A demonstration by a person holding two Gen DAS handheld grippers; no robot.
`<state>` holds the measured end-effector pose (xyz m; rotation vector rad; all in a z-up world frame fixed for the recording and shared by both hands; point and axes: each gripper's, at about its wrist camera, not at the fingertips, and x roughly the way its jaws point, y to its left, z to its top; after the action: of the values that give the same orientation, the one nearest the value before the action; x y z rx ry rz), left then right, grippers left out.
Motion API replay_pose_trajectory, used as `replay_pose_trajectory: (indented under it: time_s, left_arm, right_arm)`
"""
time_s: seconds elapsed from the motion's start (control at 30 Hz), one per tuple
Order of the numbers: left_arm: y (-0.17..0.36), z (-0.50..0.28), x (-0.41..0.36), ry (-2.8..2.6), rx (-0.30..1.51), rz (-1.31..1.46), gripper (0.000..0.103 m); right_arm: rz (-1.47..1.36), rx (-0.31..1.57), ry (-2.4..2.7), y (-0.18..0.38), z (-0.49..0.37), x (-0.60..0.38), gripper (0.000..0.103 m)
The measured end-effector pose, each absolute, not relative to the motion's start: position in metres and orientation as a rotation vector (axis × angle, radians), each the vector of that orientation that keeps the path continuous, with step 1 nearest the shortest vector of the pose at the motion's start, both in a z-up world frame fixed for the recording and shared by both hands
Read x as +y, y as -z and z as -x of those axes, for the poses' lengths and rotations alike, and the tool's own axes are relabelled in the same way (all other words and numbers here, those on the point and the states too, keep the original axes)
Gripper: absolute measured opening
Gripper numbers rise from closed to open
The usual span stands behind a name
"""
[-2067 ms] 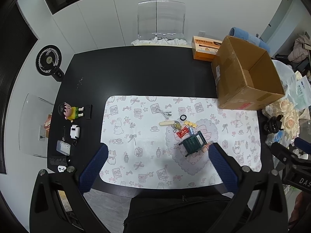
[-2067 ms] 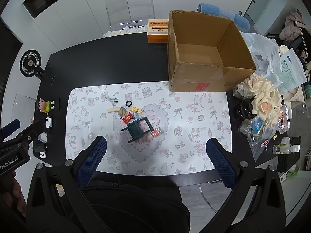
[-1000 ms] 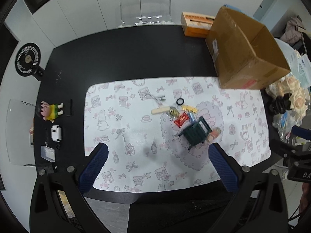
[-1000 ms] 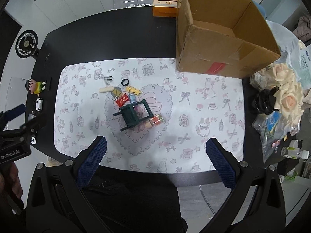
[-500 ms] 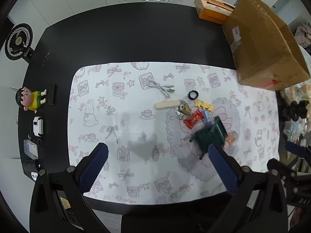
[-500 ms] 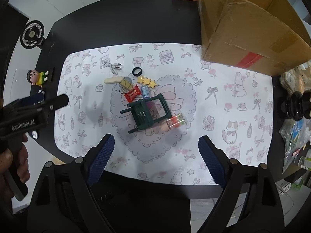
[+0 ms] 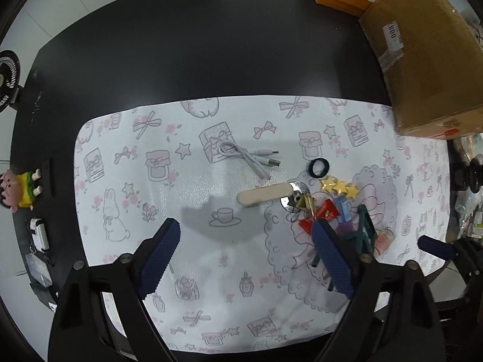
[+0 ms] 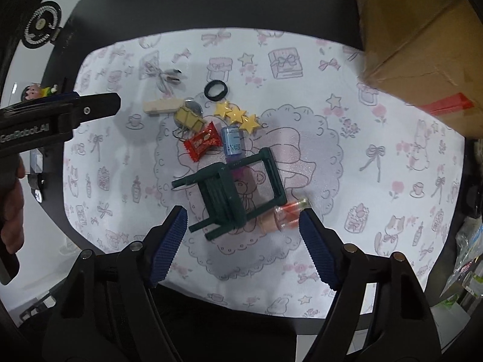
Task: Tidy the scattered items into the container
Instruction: 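Lower the right tool onto the green chair toy and close it, then lift the green chair toy with the right tool while the left tool approaches the white cable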
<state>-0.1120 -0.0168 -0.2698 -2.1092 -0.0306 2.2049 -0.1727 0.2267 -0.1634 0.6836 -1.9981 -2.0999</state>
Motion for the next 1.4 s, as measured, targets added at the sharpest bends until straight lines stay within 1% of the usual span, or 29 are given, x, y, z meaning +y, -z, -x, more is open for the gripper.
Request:
replay_pose_trajectory:
  time_s: [0.07, 0.13, 0.2, 0.3, 0.4, 0.5, 0.53, 0.57, 0.6, 0.7, 0.73, 0.77, 0.8, 0.87, 0.9, 0.93, 0.97, 1.4]
  left_arm:
    - [0.281, 0.118, -0.015, -2.169, -0.021, 2.107, 0.084]
    - [0.291, 0.123, -0.011, -2.129, 0.009, 2.089, 0.076]
    - [0.303, 0.129, -0.005, -2.078, 0.074, 2.053, 0.076]
    - [0.317, 0.136, 0.005, -2.002, 0.219, 1.973, 0.076]
    - [0.325, 0.143, 0.007, -1.960, 0.271, 1.942, 0.076]
    - [0.331, 0.149, 0.007, -1.945, 0.289, 1.935, 0.076]
    - [0.333, 0.152, 0.007, -1.943, 0.283, 1.933, 0.072]
    - [0.335, 0.154, 0.007, -1.939, 0.272, 1.937, 0.066]
    - [0.337, 0.156, 0.007, -1.932, 0.263, 1.949, 0.053]
    - [0.340, 0.160, 0.010, -1.924, 0.251, 1.961, 0.052]
    - [0.340, 0.161, 0.011, -1.927, 0.252, 1.958, 0.051]
    - [0.340, 0.161, 0.012, -1.929, 0.251, 1.957, 0.051]
    - [0.340, 0.161, 0.012, -1.929, 0.247, 1.958, 0.050]
    - [0.339, 0.162, 0.013, -1.922, 0.215, 1.957, 0.042]
    - [0.339, 0.162, 0.013, -1.910, 0.192, 1.964, 0.009]
    - [0.341, 0.162, 0.013, -1.897, 0.176, 1.978, 0.004]
    - [0.341, 0.162, 0.014, -1.890, 0.167, 1.985, 0.004]
    - [0.317, 0.153, 0.013, -1.947, 0.071, 1.948, 0.003]
  right_arm:
    - [-0.704, -1.982, 2.083, 0.165, 0.187, 0.227, 0.078]
    - [-0.712, -1.969, 2.066, 0.166, 0.197, 0.226, 0.078]
    - [-0.716, -1.955, 2.054, 0.167, 0.207, 0.224, 0.078]
    - [-0.738, -1.929, 2.060, 0.167, 0.217, 0.223, 0.074]
    - [-0.750, -1.920, 2.056, 0.168, 0.226, 0.223, 0.070]
    - [-0.757, -1.916, 2.042, 0.171, 0.233, 0.222, 0.062]
    - [-0.758, -1.915, 2.031, 0.172, 0.236, 0.222, 0.056]
    - [-0.754, -1.915, 2.021, 0.173, 0.239, 0.221, 0.054]
    - [-0.744, -1.917, 2.012, 0.173, 0.241, 0.221, 0.054]
    - [-0.709, -1.912, 1.994, 0.171, 0.245, 0.220, 0.050]
    - [-0.690, -1.911, 1.982, 0.170, 0.246, 0.220, 0.043]
    - [-0.667, -1.913, 1.968, 0.169, 0.246, 0.220, 0.034]
    - [-0.649, -1.917, 1.955, 0.168, 0.246, 0.221, 0.029]
    - [-0.627, -1.929, 1.943, 0.167, 0.244, 0.222, 0.022]
    - [-0.616, -1.936, 1.937, 0.166, 0.243, 0.223, 0.020]
    - [-0.604, -1.942, 1.931, 0.165, 0.242, 0.223, 0.015]
    - [-0.593, -1.948, 1.925, 0.165, 0.241, 0.224, 0.011]
    - [-0.550, -2.023, 1.959, 0.168, 0.214, 0.235, 0.011]
